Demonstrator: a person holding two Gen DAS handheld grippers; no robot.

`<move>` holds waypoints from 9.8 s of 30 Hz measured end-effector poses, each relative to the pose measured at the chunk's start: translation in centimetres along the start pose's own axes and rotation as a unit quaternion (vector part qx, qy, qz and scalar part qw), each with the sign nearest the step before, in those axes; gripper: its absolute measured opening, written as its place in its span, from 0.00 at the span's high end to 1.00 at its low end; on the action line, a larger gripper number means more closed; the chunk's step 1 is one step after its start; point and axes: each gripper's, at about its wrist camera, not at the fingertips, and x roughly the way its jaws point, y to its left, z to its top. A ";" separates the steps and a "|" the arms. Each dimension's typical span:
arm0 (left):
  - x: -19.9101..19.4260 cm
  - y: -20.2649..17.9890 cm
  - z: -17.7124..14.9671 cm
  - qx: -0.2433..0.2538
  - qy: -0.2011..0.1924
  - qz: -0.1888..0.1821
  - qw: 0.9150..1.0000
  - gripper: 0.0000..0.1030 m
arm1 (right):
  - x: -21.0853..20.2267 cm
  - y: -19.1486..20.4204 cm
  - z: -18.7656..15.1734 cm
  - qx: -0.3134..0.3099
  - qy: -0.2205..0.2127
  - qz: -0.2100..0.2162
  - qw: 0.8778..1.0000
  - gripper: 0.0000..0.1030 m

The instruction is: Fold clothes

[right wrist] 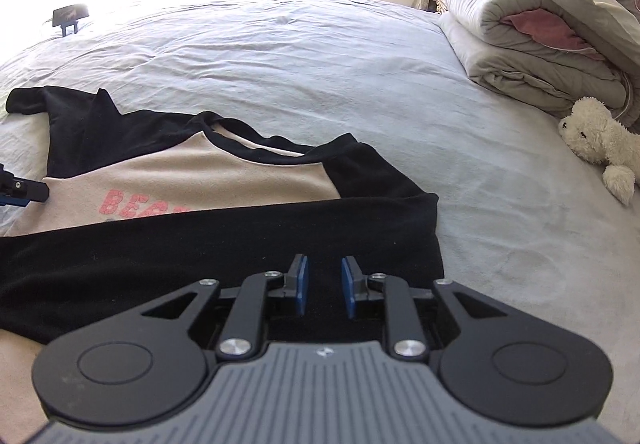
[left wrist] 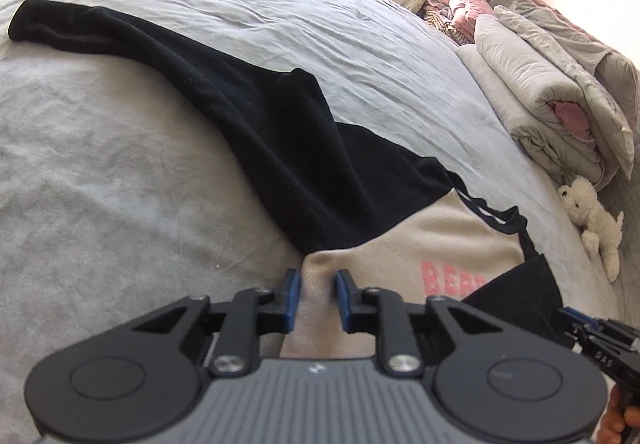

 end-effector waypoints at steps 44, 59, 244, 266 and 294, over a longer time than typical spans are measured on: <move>-8.4 11.6 -0.4 -0.250 0.017 0.013 0.968 0.49 | 9.0 36.6 19.1 -0.207 0.023 0.266 0.941 0.60; -9.1 16.4 0.0 -0.342 0.018 0.039 0.939 0.51 | 17.2 47.5 20.3 -0.291 0.007 0.218 0.931 0.97; -0.6 -4.6 -1.5 0.295 0.007 0.006 0.955 0.81 | -7.2 3.6 -8.5 -0.094 0.046 0.013 0.994 0.92; -0.6 -3.5 -0.5 0.269 0.015 0.010 0.963 0.86 | -9.3 2.9 -10.0 -0.118 0.080 0.095 0.985 0.73; -0.4 -2.5 0.2 0.238 0.025 0.008 0.971 0.93 | -9.2 1.8 -10.5 -0.120 0.091 0.057 0.987 0.76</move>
